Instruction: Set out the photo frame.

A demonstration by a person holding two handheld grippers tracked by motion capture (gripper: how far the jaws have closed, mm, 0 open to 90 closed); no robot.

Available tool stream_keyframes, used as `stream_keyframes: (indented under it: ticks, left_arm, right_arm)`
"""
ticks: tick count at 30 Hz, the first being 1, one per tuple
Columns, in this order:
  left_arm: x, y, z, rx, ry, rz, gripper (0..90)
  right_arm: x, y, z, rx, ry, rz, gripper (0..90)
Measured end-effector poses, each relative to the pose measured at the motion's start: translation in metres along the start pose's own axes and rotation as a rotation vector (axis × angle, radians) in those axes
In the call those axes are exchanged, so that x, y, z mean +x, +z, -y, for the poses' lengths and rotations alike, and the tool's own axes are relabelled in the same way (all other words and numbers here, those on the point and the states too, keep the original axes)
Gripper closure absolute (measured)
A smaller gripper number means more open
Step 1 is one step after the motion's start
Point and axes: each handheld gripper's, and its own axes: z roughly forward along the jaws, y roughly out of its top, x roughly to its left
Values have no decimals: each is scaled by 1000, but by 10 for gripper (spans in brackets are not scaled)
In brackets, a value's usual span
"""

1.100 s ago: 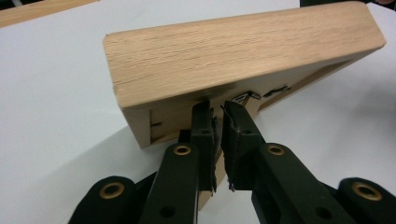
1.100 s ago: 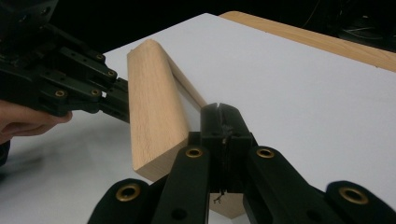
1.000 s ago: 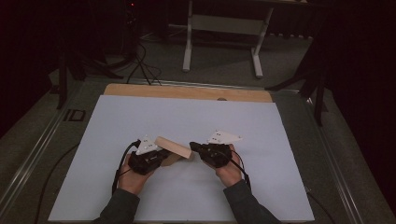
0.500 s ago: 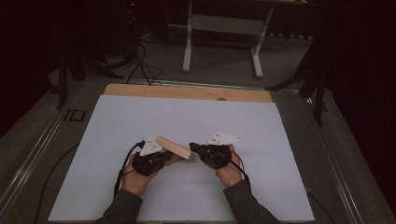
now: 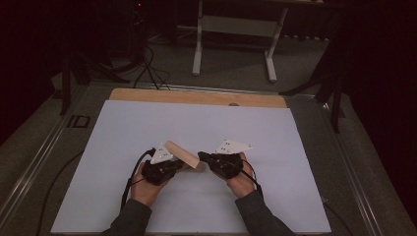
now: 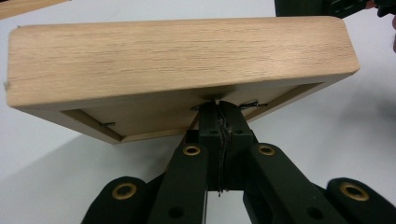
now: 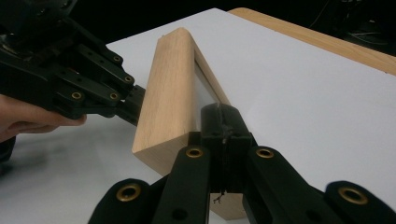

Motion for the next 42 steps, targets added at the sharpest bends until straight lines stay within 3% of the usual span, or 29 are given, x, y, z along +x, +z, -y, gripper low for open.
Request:
stream_keyframes:
  ticks: [42]
  left_arm:
    - [8,8,3,6,-47,-26,895]
  right_arm:
    - [10,11,8,66,-35,-50,895]
